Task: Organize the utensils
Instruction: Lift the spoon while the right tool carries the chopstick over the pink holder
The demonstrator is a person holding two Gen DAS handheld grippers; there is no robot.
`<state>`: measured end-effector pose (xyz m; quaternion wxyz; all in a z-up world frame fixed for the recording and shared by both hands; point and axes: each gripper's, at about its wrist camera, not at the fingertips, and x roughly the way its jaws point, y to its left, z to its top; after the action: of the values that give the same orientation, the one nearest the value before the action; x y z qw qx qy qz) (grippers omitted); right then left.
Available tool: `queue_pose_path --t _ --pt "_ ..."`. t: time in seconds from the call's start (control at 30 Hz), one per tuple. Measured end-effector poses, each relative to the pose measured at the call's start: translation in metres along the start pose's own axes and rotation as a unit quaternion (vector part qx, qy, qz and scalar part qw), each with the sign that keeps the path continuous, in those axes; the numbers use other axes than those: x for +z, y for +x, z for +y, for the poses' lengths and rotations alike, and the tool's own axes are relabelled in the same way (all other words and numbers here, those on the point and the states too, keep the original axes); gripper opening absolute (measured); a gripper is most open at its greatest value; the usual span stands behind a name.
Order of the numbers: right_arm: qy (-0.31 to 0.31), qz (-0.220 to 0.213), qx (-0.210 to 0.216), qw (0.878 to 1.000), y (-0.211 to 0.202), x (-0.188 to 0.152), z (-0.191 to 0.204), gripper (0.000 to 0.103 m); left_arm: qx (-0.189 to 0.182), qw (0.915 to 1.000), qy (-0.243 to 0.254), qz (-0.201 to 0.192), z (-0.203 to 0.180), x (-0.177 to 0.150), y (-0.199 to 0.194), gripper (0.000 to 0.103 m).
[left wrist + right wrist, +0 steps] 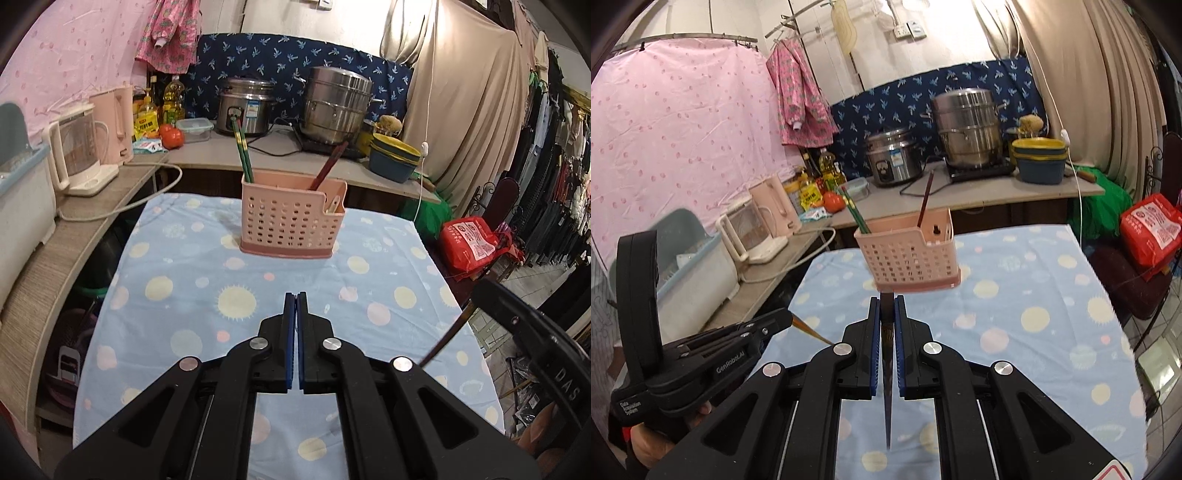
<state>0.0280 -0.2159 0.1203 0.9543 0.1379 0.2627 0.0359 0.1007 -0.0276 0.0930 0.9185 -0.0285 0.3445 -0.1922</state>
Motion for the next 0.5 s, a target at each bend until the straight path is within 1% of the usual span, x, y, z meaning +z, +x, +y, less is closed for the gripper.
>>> queue_pose_path --t 0.27,0.5 --pt "-0.008 -0.028 -0.005 1.000 0.013 0.037 -0.001 0.007 0.007 0.9997 0.012 -0.018 -0.002 0.033 0.005 0.001" --pt "0.000 -0.039 -0.008 0.999 0.036 0.064 -0.009 0.007 0.010 0.9995 0.018 -0.025 -0.001 0.057 0.017 0.001"
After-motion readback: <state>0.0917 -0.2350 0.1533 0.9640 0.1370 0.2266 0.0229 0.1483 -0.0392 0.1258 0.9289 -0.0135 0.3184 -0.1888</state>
